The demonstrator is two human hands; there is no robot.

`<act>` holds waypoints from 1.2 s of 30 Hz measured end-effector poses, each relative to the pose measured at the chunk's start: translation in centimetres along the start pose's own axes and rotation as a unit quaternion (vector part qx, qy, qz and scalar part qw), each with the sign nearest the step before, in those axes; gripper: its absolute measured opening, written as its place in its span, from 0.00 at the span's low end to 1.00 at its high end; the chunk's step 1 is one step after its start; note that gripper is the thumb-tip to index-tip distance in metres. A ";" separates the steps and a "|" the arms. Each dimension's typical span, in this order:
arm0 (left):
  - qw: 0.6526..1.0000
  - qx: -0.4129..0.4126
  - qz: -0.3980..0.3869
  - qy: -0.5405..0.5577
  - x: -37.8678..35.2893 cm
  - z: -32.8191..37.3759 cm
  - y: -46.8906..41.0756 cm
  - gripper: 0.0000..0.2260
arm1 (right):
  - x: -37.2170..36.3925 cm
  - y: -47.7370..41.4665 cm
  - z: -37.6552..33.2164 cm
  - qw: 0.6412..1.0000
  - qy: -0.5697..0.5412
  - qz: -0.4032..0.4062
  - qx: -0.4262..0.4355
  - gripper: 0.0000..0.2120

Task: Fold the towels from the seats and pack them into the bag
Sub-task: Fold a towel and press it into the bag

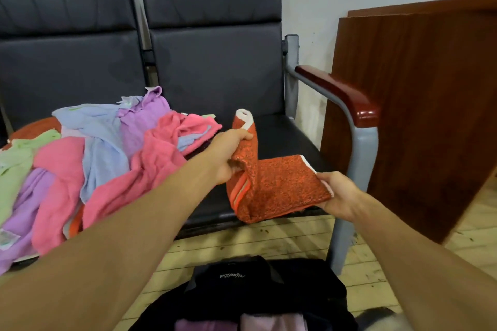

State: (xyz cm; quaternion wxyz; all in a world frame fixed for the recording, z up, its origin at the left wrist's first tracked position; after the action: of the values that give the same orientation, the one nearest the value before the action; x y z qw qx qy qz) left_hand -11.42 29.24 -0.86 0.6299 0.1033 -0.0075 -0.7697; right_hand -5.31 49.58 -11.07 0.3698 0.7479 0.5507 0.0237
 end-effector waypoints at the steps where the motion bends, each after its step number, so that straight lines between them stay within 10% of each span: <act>1: 1.000 0.003 -0.001 -0.030 -1.4 -0.4 0.0 0.10 | -0.1 -0.1 0.1 1.000 -0.011 -0.011 -0.005 0.13; 13: 0.956 0.037 -0.085 -0.278 -11.3 -7.1 -0.2 0.13 | 0.3 -1.3 -0.4 0.999 0.015 -0.026 -0.014 0.28; 25: 0.951 -0.155 0.027 -0.265 3.5 -4.3 2.8 0.12 | -3.4 2.8 -1.5 0.968 0.231 0.045 0.088 0.16; 36: 0.986 0.112 0.011 0.119 7.3 -10.7 8.2 0.13 | -11.0 8.0 0.6 0.976 0.175 -0.070 0.109 0.22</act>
State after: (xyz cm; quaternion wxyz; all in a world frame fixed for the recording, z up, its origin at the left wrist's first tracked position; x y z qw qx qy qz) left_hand -3.05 21.76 -11.29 0.6188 0.2643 -0.0198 -0.7395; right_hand -2.95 39.05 -2.74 0.1850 0.7276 0.6572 0.0676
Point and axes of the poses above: each hand's wrist, its own y-axis away from the middle knuckle, its own x-axis out of the back of the hand, z = x × y, the point moved 9 cm from there along -y, towards the middle knuckle, and after that the axes turned 9 degrees about -x, right-handed, at the moved point
